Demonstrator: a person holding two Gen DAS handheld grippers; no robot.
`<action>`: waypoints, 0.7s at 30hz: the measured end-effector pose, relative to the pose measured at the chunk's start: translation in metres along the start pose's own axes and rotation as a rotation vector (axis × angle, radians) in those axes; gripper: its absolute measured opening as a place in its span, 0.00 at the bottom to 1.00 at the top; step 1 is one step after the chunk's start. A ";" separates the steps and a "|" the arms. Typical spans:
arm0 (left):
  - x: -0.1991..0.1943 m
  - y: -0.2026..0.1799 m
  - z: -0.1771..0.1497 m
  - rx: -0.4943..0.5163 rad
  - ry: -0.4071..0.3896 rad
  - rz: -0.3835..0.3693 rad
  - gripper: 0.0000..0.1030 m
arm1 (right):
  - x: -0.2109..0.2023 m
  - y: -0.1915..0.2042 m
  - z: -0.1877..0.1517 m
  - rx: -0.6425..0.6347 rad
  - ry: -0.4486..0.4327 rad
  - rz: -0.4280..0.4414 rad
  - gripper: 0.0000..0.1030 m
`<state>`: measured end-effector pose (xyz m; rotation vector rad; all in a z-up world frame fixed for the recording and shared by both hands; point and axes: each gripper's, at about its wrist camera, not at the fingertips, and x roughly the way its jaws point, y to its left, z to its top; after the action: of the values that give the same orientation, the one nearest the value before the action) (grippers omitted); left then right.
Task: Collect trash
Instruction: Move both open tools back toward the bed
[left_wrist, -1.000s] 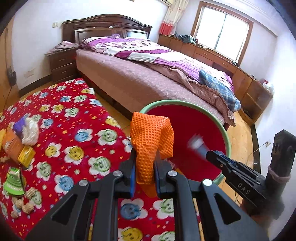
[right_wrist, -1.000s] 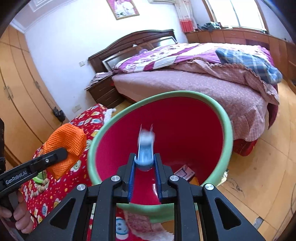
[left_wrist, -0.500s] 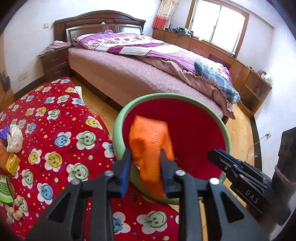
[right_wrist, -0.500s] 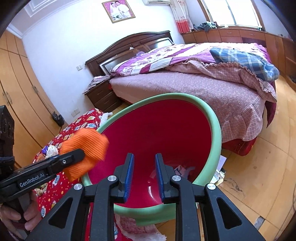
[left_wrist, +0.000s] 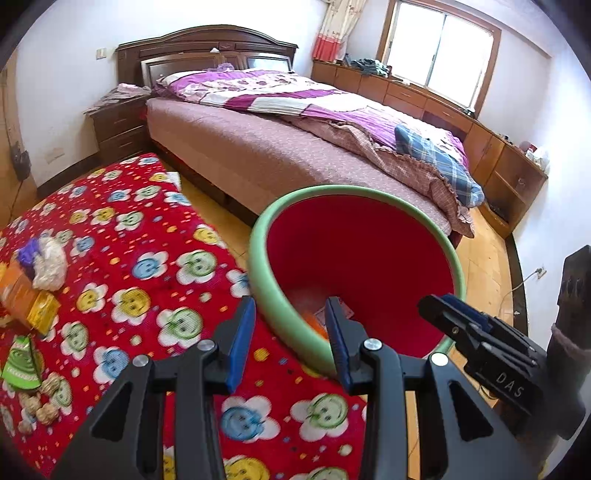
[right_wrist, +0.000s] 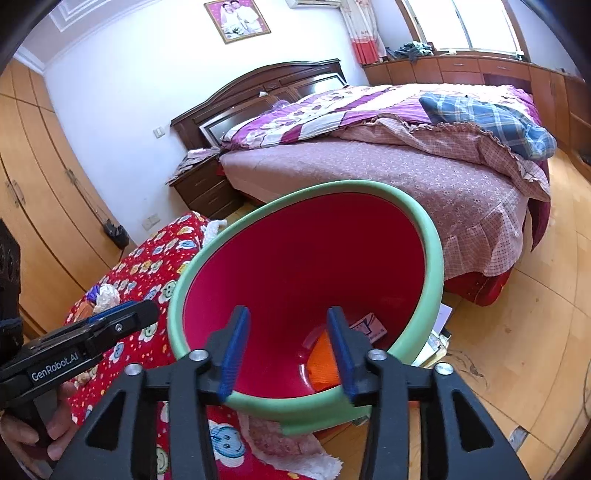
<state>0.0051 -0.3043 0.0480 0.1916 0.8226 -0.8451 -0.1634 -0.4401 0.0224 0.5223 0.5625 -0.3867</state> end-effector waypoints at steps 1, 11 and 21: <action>-0.004 0.004 -0.002 -0.011 -0.001 0.006 0.39 | -0.001 0.002 0.000 0.000 0.001 0.000 0.47; -0.037 0.034 -0.017 -0.069 -0.037 0.087 0.56 | -0.005 0.022 -0.005 -0.022 0.017 0.021 0.62; -0.069 0.071 -0.027 -0.155 -0.060 0.172 0.63 | -0.013 0.056 -0.009 -0.082 0.018 0.062 0.71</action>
<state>0.0149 -0.2043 0.0674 0.0980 0.7998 -0.6204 -0.1501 -0.3876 0.0434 0.4642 0.5759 -0.2988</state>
